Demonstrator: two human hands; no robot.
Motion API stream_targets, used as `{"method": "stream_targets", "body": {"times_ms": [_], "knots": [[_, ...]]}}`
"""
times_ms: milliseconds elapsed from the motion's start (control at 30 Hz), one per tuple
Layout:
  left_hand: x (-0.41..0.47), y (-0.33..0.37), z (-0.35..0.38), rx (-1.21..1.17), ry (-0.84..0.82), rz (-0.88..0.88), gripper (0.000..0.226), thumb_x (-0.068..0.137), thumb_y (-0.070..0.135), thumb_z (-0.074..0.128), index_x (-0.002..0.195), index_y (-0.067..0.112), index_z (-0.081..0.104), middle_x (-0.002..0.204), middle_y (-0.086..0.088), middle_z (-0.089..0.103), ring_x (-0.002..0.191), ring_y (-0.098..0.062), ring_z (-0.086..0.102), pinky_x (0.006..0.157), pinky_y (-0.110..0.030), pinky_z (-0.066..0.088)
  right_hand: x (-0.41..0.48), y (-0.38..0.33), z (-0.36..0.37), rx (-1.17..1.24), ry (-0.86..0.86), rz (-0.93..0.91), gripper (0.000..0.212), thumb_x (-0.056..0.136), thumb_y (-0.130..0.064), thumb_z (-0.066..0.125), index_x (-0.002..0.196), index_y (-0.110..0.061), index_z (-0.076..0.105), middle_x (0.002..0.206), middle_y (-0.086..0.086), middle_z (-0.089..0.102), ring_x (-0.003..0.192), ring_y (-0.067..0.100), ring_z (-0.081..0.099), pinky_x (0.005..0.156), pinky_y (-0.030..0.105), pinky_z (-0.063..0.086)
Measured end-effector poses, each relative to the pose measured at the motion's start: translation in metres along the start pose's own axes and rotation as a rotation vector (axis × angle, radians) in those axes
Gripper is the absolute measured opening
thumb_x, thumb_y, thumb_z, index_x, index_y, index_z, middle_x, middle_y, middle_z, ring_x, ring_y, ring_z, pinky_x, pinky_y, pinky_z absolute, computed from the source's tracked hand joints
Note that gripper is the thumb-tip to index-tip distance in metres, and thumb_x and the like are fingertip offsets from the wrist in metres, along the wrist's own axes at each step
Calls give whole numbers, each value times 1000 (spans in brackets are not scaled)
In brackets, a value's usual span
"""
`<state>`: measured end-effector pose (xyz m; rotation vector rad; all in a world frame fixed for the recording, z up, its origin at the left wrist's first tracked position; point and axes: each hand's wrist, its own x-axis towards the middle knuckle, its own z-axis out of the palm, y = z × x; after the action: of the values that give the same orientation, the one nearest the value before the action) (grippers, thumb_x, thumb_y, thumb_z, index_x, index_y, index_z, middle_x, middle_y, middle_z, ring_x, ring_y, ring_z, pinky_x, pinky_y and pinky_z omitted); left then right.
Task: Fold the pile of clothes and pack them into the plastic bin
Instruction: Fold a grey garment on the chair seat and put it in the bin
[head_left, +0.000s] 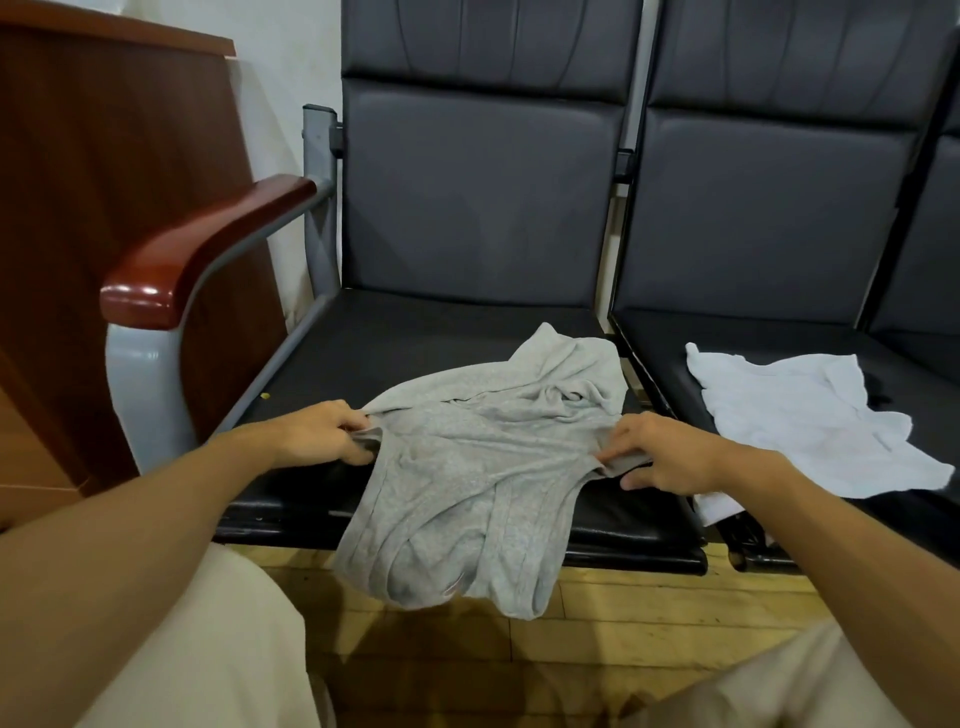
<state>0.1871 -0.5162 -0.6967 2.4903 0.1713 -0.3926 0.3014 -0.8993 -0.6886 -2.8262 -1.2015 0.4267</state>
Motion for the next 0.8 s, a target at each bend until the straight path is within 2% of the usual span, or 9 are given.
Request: {"method": "stream_targets", "body": {"times_ms": [100,200,333,400,533,600,667,733,800], "knots": [[-6,-6,-2,136,43,51,11,90,15,64,92,22,72,105,4,52,101,-14,52,97,-32,38,-2,2,4,-3,65,10,33,89,-21,67,121,-28,66,107,-8,52,107,13,47,99,27,37],[-9,-9,-3,177,111,100,16,93,10,60,96,18,73,97,2,59,96,-16,55,92,-28,41,-2,-1,7,7,166,47,21,92,-22,62,112,-22,69,108,-6,61,105,14,53,97,30,43],[-11,-11,-4,29,223,93,25,92,-3,54,86,16,69,85,2,65,83,-14,60,78,-26,45,2,-4,9,-12,195,116,12,94,-16,58,101,-21,66,104,-4,64,98,14,58,89,29,49],[-12,-8,-5,-14,269,85,27,91,-6,50,82,15,65,75,2,61,72,-15,57,68,-25,44,5,-5,8,-4,155,125,17,92,-7,58,97,-22,64,101,-4,62,95,14,58,87,26,50],[-10,-3,-2,64,334,79,6,94,9,54,97,14,56,91,4,57,87,-15,54,73,-26,38,12,-13,-1,58,124,111,32,86,9,50,94,-20,61,105,0,60,95,14,59,88,25,51],[-8,-4,-5,74,394,42,8,96,12,50,92,18,54,93,-1,60,90,-18,56,76,-31,42,18,-17,-9,74,127,98,26,91,3,47,96,-19,61,105,3,63,97,19,58,90,31,49],[-10,-4,-12,75,422,33,15,95,13,54,86,22,60,94,0,65,92,-18,59,81,-32,46,19,-23,-20,138,103,91,14,99,-15,48,96,-22,59,101,1,63,94,17,58,89,32,48],[-13,-2,-19,37,439,48,13,92,15,61,88,23,71,92,6,68,90,-11,62,83,-26,47,21,-26,-28,169,60,62,5,96,-34,55,94,-30,58,101,-6,63,96,12,58,89,30,48],[-14,-1,-23,-21,512,33,13,90,16,64,94,20,75,91,8,68,91,-9,61,86,-26,47,25,-28,-32,169,19,17,8,94,-35,59,92,-28,60,98,-9,64,94,8,59,86,24,48]]}}
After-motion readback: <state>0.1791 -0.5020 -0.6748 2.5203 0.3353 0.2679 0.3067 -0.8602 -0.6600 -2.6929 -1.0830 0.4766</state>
